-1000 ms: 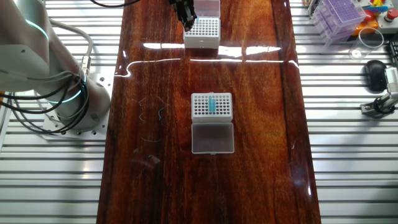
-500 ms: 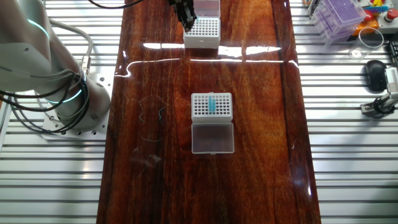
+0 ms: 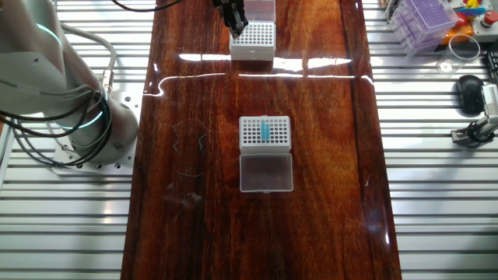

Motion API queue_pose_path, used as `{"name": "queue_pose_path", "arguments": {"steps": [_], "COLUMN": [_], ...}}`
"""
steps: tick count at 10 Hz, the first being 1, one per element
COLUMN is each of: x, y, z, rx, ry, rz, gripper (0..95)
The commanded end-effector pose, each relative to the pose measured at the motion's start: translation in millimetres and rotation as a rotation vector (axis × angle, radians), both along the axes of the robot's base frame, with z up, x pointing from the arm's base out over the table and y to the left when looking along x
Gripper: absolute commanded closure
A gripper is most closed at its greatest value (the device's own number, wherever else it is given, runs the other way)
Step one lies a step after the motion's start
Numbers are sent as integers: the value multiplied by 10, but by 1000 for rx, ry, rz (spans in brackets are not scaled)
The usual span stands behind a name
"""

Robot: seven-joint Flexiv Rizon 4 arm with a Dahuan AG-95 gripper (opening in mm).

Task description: Transfer all medium pipette tips from one holder to another

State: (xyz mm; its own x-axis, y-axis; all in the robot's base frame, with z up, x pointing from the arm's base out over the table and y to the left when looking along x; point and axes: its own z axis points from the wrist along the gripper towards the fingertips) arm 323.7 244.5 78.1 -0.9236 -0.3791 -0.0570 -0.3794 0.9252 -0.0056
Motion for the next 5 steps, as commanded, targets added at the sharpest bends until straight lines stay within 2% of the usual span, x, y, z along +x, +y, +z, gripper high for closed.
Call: {"name": "queue_pose_path", "arguments": {"steps": [1,5], "x": [18,54], "y": [-8,-22], "z": [34,203], "rx": [-1,4], "ry": [1,4], "rz": [1,-5], "gripper": [950,950]}}
